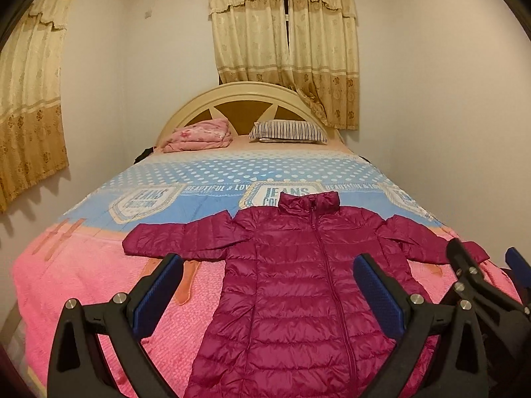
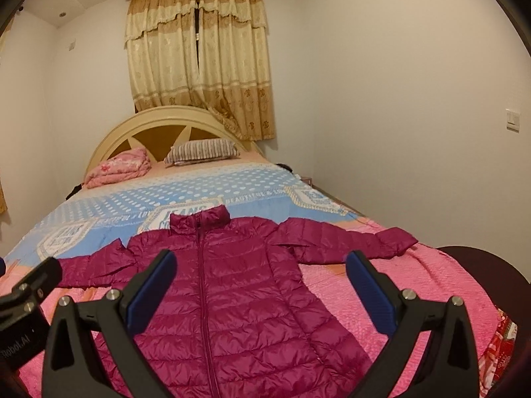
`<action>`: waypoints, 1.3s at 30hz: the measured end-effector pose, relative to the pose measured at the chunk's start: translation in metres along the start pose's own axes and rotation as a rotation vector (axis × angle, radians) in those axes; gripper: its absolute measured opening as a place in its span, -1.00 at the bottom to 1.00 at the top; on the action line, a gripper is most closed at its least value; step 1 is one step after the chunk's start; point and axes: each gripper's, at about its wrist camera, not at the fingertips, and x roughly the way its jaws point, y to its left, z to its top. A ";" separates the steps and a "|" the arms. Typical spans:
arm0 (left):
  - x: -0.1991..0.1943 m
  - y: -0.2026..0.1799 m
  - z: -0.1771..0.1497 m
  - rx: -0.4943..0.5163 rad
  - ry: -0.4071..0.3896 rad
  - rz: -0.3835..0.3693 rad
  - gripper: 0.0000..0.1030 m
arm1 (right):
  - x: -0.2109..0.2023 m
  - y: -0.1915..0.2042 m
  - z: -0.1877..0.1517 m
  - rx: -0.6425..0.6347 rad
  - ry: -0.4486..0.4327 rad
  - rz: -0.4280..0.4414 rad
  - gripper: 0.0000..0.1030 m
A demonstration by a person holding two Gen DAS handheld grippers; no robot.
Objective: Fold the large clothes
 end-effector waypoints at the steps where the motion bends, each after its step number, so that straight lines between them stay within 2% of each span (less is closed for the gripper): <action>1: -0.002 0.000 -0.002 0.000 0.001 0.004 0.98 | -0.005 -0.002 0.000 0.003 -0.006 -0.003 1.00; 12: -0.011 -0.010 -0.021 -0.009 0.077 -0.039 0.98 | -0.036 -0.008 -0.006 -0.025 -0.035 -0.027 1.00; 22: -0.029 -0.019 -0.021 0.008 0.033 -0.020 0.98 | -0.044 -0.024 -0.011 0.002 -0.046 -0.024 1.00; 39: -0.030 -0.028 -0.023 0.029 0.040 -0.022 0.98 | -0.041 -0.035 -0.015 0.034 -0.024 -0.010 1.00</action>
